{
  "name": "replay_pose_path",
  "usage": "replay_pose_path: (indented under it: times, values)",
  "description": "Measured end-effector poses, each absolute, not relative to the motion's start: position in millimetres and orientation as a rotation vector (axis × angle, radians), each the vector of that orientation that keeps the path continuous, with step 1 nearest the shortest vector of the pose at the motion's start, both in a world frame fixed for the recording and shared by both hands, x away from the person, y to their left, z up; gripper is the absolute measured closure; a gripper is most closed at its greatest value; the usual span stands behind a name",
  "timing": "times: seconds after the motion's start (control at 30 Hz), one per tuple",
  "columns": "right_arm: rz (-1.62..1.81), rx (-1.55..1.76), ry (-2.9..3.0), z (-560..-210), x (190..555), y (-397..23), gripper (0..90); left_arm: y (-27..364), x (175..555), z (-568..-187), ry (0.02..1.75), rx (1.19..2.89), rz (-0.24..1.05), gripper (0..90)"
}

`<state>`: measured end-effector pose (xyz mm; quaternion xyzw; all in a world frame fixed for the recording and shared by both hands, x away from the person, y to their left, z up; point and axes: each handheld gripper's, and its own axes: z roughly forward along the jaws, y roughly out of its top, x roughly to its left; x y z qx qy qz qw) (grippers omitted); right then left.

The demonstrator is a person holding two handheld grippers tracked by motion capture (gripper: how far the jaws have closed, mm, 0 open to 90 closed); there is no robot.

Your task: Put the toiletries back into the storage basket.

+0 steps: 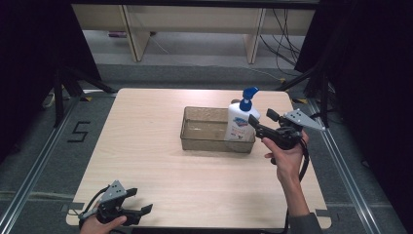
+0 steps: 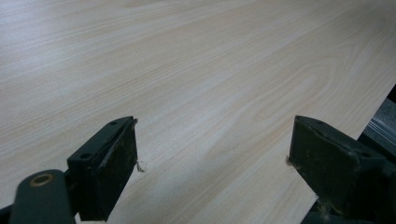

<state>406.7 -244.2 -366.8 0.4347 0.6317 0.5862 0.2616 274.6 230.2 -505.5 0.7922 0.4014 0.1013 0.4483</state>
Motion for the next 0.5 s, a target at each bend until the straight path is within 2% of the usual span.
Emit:
replay_pose_path:
  times: [0.5]
  values:
    - [1.569, 1.208, 1.732, -375.0, 396.5, -245.1, 23.6, 229.0, 274.1, -505.1, 1.002, 1.948, 0.253, 14.7]
